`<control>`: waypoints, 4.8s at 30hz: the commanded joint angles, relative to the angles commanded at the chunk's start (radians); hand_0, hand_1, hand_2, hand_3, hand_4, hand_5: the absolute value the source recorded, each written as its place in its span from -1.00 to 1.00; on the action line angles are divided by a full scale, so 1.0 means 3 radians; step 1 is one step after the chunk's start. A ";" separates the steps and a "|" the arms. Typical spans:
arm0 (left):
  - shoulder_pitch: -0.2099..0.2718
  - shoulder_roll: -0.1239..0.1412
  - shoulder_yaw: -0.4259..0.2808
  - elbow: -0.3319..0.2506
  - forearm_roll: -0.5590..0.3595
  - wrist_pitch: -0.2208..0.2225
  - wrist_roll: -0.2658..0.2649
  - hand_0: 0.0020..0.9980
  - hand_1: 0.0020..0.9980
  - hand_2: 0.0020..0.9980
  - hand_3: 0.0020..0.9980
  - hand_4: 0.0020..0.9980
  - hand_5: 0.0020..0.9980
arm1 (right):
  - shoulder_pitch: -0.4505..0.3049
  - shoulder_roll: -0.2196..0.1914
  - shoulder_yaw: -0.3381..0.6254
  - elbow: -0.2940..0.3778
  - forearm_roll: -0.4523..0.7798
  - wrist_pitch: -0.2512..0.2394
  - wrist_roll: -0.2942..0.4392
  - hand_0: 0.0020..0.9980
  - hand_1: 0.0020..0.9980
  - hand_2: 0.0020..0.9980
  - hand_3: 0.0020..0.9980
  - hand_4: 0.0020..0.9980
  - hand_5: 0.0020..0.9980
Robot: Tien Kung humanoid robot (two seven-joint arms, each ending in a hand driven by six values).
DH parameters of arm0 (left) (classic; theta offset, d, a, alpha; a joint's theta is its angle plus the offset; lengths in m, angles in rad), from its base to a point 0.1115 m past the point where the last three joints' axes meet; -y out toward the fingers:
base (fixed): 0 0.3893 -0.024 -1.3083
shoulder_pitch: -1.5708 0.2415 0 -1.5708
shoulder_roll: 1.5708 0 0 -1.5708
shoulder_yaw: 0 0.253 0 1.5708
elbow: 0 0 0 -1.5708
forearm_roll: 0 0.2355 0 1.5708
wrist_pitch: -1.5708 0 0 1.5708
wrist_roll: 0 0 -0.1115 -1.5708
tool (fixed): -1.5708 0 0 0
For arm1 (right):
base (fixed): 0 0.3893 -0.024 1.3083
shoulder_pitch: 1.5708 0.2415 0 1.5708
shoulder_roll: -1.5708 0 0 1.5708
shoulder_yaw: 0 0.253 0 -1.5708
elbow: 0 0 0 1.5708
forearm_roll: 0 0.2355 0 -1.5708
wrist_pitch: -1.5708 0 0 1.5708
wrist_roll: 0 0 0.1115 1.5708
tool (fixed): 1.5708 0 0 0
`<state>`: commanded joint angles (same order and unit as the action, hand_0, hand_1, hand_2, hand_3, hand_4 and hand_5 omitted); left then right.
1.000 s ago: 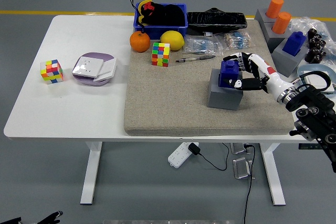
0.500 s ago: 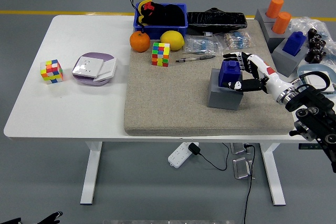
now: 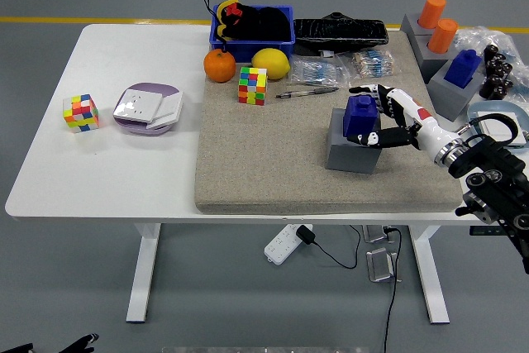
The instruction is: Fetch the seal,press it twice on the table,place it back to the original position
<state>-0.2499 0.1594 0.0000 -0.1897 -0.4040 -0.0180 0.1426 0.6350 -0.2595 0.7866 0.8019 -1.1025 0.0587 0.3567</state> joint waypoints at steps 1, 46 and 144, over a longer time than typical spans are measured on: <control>0.0002 0.0000 0.0000 0.0001 -0.0002 0.0000 0.0002 0.63 0.58 0.54 0.61 0.41 -0.14 | 0.0003 -0.0002 0.0003 0.0009 -0.0001 -0.0014 0.0005 0.65 0.65 0.63 0.65 1.00 -1.00; -0.0012 -0.0010 -0.0106 -0.0002 0.0052 -0.0006 -0.0009 0.63 0.59 0.54 0.61 0.41 -0.14 | -0.0405 -0.0383 0.0841 0.0640 -0.0518 0.0522 -0.0631 1.00 1.00 0.98 1.00 1.00 -0.40; -0.0020 0.0071 0.0000 -0.0007 -0.0024 0.0031 0.0001 0.63 0.58 0.54 0.61 0.39 -0.14 | -0.1285 -0.0735 0.2938 0.1092 -0.0515 0.0548 -0.0895 0.80 0.78 0.73 0.75 1.00 -0.30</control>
<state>-0.2559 0.1808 0.0000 -0.1918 -0.4112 -0.0087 0.1429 0.2495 -0.4801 1.6679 1.1295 -1.2571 0.2230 0.0881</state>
